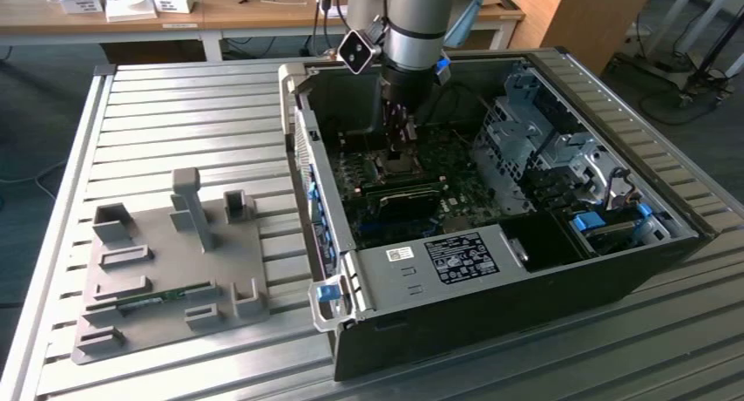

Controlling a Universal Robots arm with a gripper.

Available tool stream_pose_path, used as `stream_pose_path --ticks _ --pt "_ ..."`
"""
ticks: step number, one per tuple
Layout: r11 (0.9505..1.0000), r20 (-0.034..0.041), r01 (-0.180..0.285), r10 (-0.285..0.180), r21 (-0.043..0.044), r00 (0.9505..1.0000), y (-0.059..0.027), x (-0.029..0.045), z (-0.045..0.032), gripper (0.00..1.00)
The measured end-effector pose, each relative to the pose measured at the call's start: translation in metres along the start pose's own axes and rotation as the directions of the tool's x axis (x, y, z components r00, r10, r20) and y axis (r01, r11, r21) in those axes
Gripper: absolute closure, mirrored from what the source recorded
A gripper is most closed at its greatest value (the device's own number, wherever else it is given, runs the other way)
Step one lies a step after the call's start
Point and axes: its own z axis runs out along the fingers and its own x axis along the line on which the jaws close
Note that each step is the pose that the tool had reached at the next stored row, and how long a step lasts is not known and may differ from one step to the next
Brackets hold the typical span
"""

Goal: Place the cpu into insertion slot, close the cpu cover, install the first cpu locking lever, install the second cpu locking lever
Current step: 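Install the second cpu locking lever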

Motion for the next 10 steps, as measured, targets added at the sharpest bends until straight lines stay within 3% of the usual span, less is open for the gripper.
stream_pose_path --ticks 10 --pt "1.0 -0.0005 0.0 0.0 -0.0004 1.0 0.0001 0.0001 -0.002 0.89"
